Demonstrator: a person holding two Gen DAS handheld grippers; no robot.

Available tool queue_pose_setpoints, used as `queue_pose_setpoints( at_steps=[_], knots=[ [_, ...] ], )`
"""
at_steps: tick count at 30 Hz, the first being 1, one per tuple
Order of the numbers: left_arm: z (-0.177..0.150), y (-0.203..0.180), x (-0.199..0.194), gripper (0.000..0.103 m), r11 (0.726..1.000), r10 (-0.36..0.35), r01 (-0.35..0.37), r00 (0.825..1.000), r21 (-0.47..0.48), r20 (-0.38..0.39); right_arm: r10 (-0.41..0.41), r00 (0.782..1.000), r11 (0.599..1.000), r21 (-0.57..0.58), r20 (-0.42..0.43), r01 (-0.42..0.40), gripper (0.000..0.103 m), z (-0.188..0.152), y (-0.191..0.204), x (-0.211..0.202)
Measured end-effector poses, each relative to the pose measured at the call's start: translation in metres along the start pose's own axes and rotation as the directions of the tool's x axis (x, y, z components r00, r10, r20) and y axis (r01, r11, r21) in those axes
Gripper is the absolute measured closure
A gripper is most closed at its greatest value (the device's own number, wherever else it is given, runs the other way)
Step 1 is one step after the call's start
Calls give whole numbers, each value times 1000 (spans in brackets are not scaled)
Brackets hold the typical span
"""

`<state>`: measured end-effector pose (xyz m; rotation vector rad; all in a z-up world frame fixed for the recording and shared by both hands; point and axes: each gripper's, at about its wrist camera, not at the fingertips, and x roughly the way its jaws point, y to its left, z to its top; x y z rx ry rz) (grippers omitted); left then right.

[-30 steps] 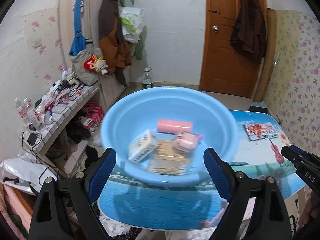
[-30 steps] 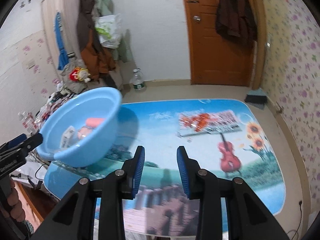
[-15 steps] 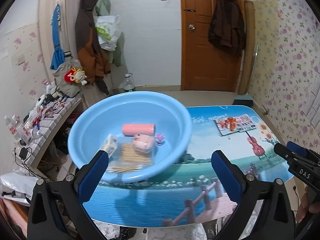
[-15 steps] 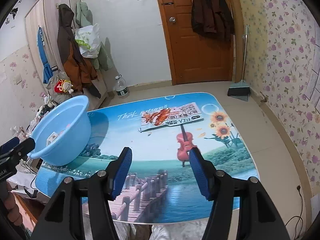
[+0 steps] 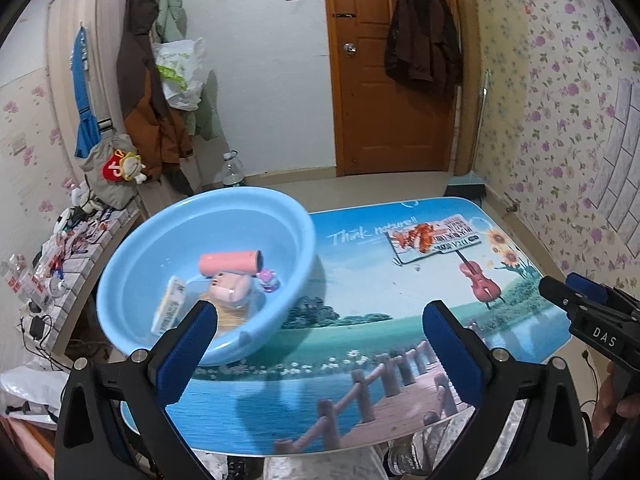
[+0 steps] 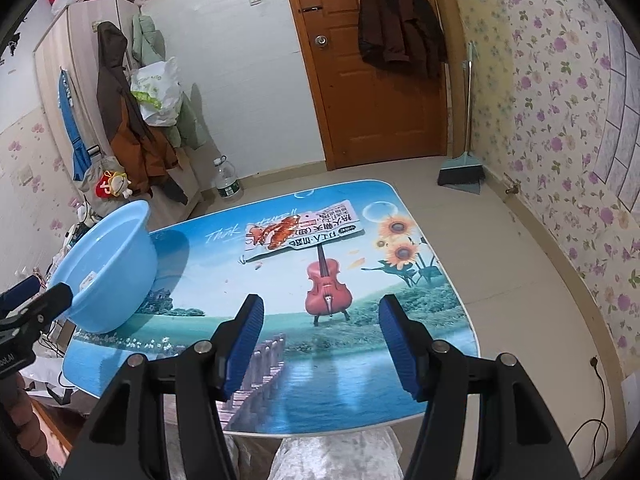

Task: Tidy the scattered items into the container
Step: 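Withdraw both open grippers from the basin back over the table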

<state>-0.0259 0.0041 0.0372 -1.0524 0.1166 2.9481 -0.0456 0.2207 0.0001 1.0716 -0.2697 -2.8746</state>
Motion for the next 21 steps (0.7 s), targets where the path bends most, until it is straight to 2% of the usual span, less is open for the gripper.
queue_pose_setpoints(
  at_steps=[9, 14, 16, 17, 21],
  knots=[
    [1, -21, 17, 0, 998, -48, 49, 998, 25, -31, 59, 998, 998, 29, -1, -59, 42, 2, -16, 7],
    [5, -32, 35, 0, 997, -67, 70, 996, 40, -57, 64, 998, 997, 38, -12, -64, 42, 5, -25, 17],
    [7, -34, 44, 0, 993, -118, 120, 990, 24, -78, 89, 996, 995, 50, -16, -89, 42, 8, -30, 21],
    [10, -34, 51, 0, 987, -161, 161, 982, -2, -97, 119, 993, 991, 69, -22, -117, 42, 11, -35, 25],
    [20, -38, 72, 0, 967, -251, 243, 960, -79, -125, 178, 984, 976, 133, -31, -172, 42, 24, -50, 40]
  ],
)
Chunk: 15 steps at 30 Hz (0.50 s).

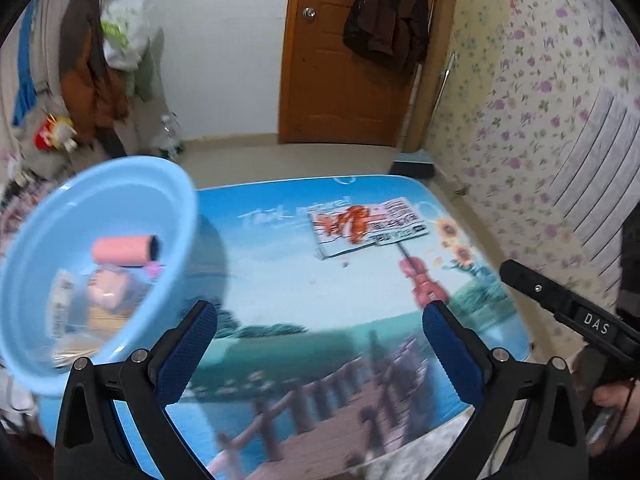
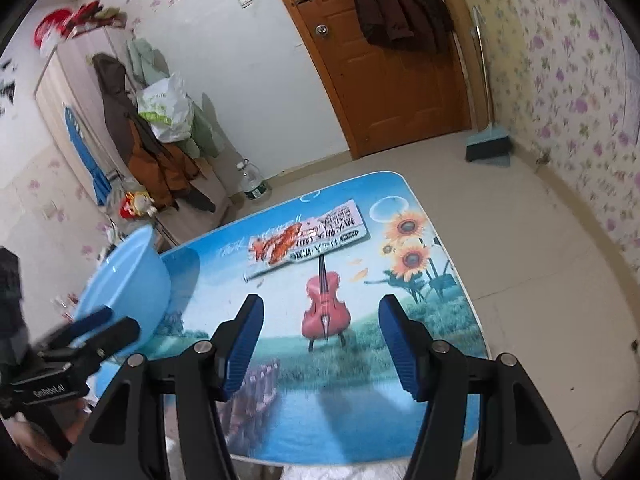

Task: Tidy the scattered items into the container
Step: 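Withdraw both open grippers from the basin back over the table, then move both grippers toward the white chicken-wing snack packet on the table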

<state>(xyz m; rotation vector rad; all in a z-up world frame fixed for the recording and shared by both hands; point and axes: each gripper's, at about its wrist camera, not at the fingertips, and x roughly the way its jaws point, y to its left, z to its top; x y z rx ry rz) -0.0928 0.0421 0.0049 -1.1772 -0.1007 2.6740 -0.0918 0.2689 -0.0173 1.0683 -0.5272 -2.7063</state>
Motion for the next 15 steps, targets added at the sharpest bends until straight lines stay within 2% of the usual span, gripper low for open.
queue_pose_setpoints(
  at_steps=[2, 4, 8, 12, 15],
  knots=[
    [6, -1, 11, 0, 1000, -19, 18, 1000, -22, -15, 47, 999, 998, 45, -9, -46, 42, 10, -10, 8],
    [11, -3, 23, 0, 999, -27, 26, 999, -38, -25, 58, 998, 996, 71, -14, -57, 42, 18, -16, 15],
    [17, -3, 48, 0, 998, -9, 7, 999, -57, -43, 103, 994, 986, 130, -22, -100, 42, 29, -30, 35],
    [26, 4, 71, 5, 989, -83, 75, 994, -125, -64, 164, 985, 967, 203, -50, -151, 42, 39, -48, 59],
    [31, 5, 81, 5, 983, -99, 88, 993, -163, -63, 209, 976, 952, 242, -58, -189, 42, 47, -60, 72]
  ],
)
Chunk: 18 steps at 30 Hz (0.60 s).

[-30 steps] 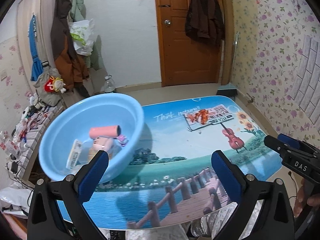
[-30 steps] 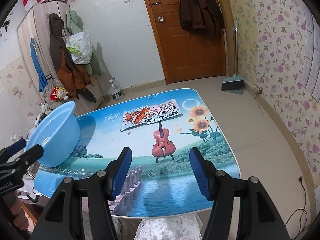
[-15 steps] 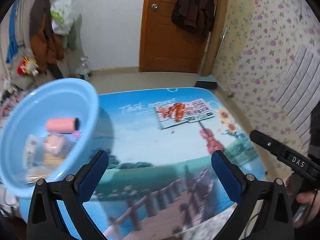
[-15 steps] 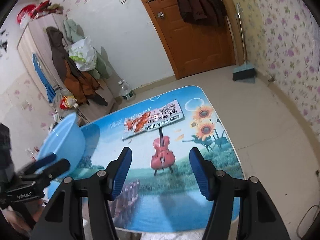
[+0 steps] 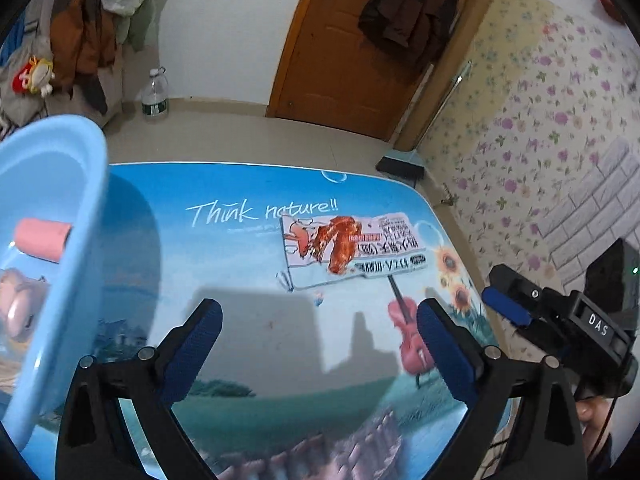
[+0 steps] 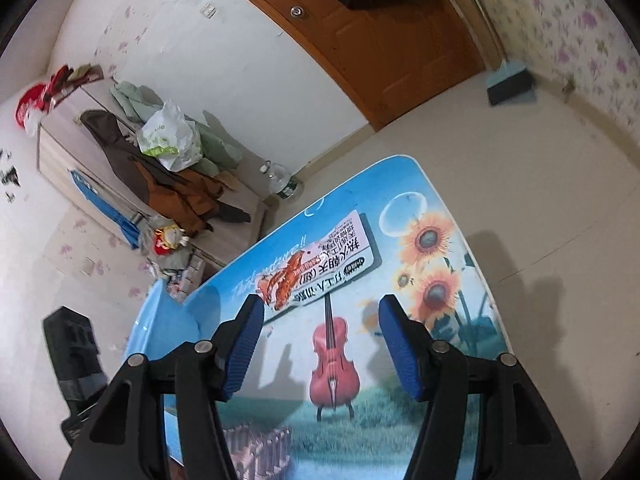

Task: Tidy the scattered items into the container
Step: 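Move both grippers toward the white chicken-wing snack packet on the table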

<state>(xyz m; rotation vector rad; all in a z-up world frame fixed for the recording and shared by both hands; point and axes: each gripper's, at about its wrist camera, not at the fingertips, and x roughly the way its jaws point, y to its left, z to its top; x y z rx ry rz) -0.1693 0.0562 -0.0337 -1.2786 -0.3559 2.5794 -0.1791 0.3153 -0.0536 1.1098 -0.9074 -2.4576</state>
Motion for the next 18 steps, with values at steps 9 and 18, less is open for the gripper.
queue_pose_setpoints(
  at_steps=[9, 18],
  knots=[
    [13, -13, 27, 5, 1000, 12, -11, 1000, 24, -13, 93, 995, 991, 96, -37, -89, 42, 37, -29, 27],
    [20, -2, 45, 5, 999, -9, 8, 999, -39, -38, 132, 988, 983, 141, -86, -119, 42, 53, -44, 59]
  ],
)
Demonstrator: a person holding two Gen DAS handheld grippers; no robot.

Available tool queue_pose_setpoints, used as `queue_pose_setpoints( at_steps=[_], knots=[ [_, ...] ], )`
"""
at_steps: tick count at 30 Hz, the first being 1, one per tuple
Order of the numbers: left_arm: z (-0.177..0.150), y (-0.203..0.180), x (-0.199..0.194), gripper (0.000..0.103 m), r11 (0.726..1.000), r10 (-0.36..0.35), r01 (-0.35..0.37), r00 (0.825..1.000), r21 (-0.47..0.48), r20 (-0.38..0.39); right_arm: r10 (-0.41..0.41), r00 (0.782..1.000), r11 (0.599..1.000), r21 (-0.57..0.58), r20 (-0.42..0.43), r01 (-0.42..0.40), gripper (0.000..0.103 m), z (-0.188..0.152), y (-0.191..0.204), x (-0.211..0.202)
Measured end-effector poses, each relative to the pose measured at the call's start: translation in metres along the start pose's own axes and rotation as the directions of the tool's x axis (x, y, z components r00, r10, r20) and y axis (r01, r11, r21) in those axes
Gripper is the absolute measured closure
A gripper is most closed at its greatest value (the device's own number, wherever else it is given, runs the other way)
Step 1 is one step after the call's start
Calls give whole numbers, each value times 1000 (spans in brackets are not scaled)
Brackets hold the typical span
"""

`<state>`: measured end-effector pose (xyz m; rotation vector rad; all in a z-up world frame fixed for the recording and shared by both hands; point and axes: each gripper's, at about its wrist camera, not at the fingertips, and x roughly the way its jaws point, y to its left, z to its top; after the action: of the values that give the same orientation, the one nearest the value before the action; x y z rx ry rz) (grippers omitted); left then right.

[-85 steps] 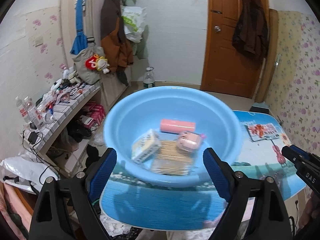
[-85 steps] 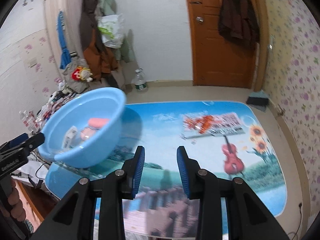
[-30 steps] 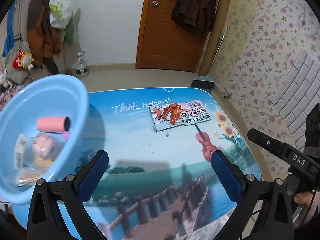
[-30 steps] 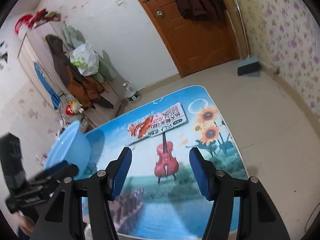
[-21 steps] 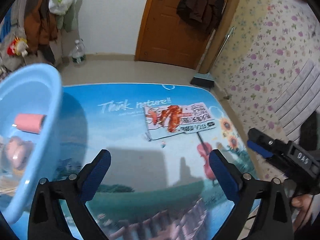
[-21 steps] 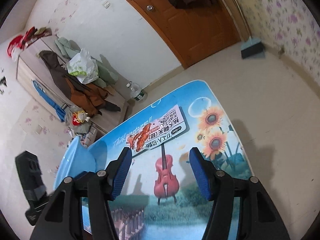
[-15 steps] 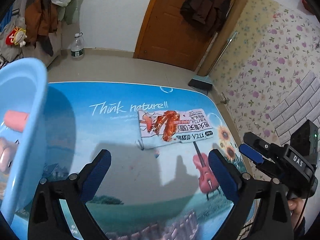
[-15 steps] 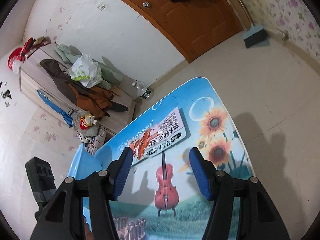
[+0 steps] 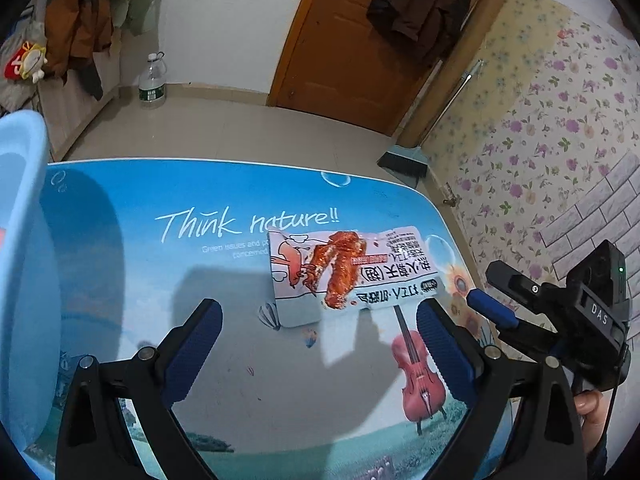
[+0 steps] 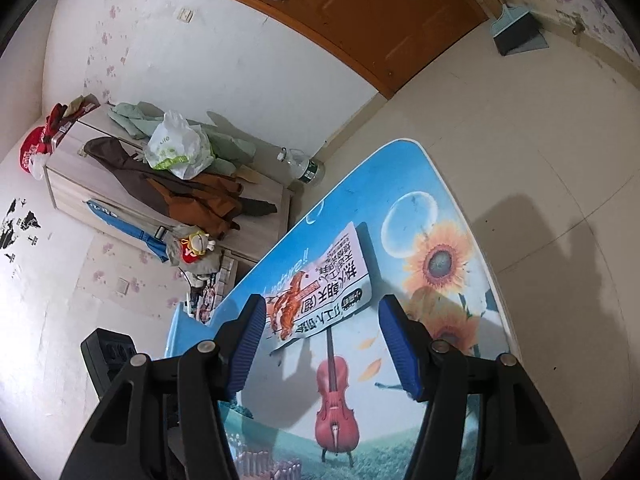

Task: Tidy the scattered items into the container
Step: 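Move both grippers toward the white chicken-wing snack packet on the table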

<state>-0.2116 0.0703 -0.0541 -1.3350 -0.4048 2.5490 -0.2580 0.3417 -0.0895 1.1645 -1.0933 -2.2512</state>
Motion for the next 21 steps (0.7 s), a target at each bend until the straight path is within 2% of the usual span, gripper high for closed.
queue_pose_setpoints(
  at_steps=[21],
  knots=[
    [12, 23, 28, 5, 992, -79, 74, 996, -100, -49, -1, 999, 1000, -12, -48, 1, 42, 13, -4, 43]
  ],
)
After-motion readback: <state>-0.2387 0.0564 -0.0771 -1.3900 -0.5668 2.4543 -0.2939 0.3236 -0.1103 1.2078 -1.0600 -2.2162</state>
